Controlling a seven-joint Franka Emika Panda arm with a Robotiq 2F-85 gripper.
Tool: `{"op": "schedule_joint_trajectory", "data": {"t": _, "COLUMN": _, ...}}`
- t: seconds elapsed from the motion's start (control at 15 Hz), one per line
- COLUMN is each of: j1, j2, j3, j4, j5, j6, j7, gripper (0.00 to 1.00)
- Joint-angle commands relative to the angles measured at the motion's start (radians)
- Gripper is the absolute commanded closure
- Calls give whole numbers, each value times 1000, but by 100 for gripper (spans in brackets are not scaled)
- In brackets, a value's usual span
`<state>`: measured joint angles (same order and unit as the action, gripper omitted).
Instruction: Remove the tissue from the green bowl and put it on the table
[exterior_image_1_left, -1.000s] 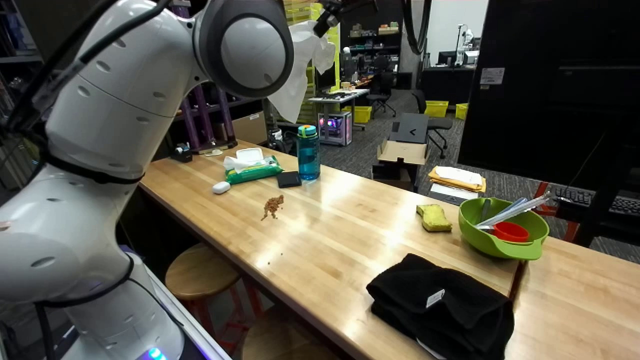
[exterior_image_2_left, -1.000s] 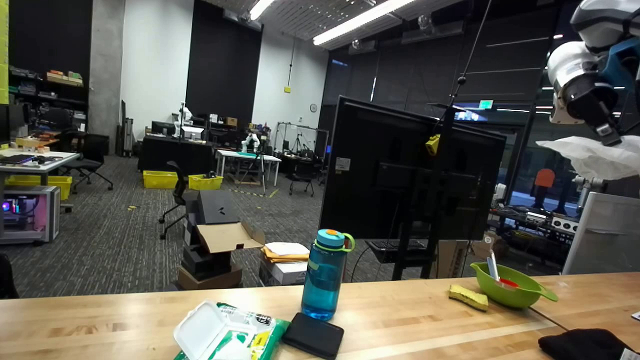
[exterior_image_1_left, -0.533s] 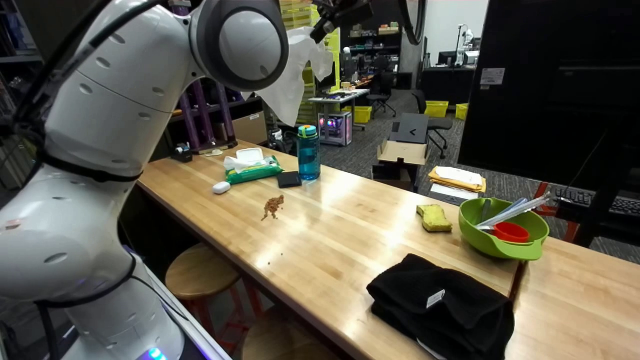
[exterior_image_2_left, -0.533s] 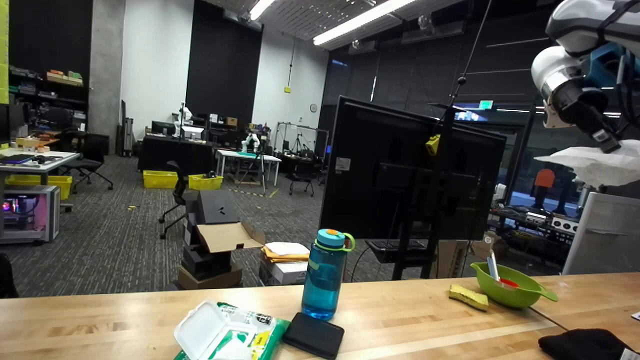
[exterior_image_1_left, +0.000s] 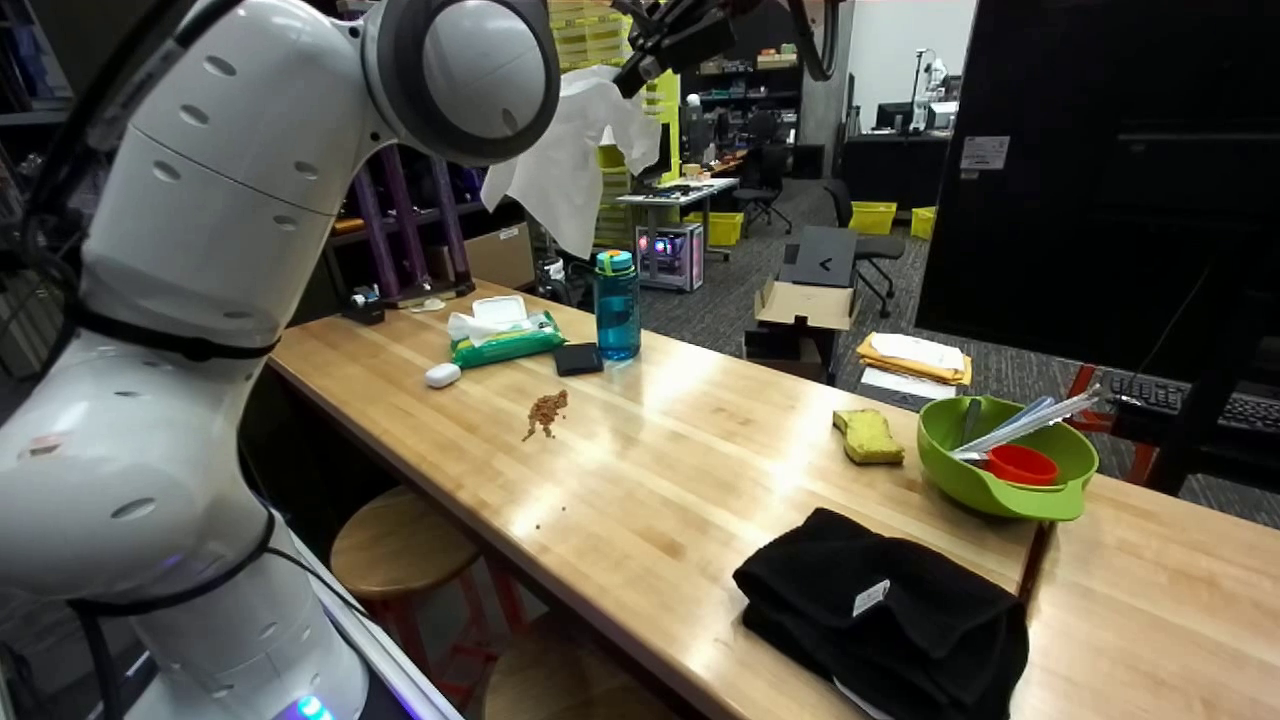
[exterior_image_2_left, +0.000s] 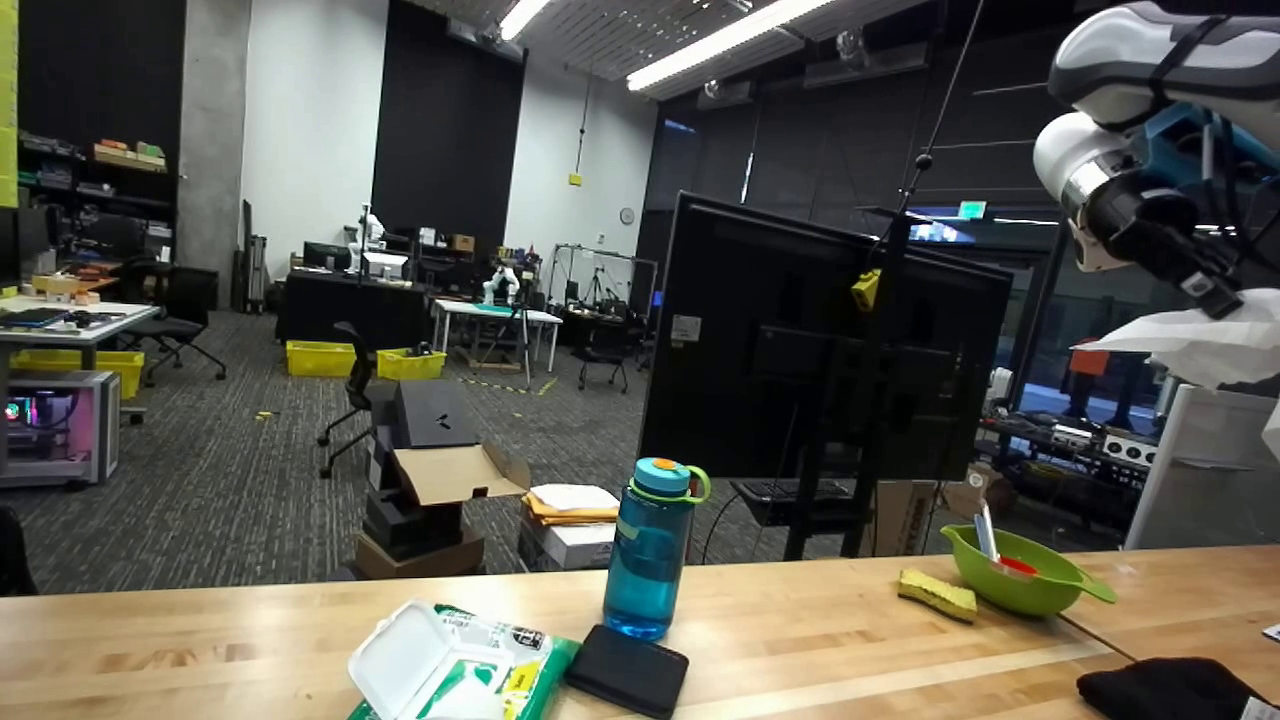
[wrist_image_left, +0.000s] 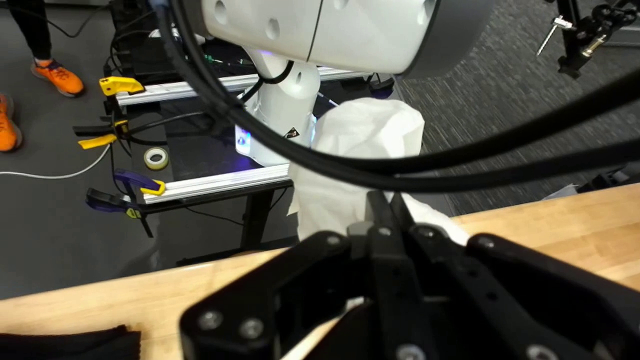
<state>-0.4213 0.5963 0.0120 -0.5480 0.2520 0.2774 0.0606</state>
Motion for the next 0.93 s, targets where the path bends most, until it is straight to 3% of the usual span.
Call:
{"op": "schedule_joint_trajectory", "data": {"t": 0.0, "j1": 43, "j2": -56, "j3": -40, "j4": -71, "j5": -62, "j6": 0, "j7": -21, "gripper": 100}}
{"op": "schedule_joint_trajectory", "data": {"t": 0.47, "j1": 98, "j2": -41, "j3": -68, "j4": -63, "j5": -196, "j6": 0, "j7": -47, "gripper": 100}}
{"op": "schedule_joint_trajectory", "data": {"t": 0.67, "j1": 118, "j2": -80, "j3": -24, "j4": -145, "j5": -357, "j6": 72, "j7": -122, "gripper": 100}}
{"op": "schedule_joint_trajectory", "data": {"t": 0.87, "j1": 127, "j2": -124, "j3": -6, "j4": -255, "j5": -449, "j6": 189, "j7": -174, "gripper": 100}}
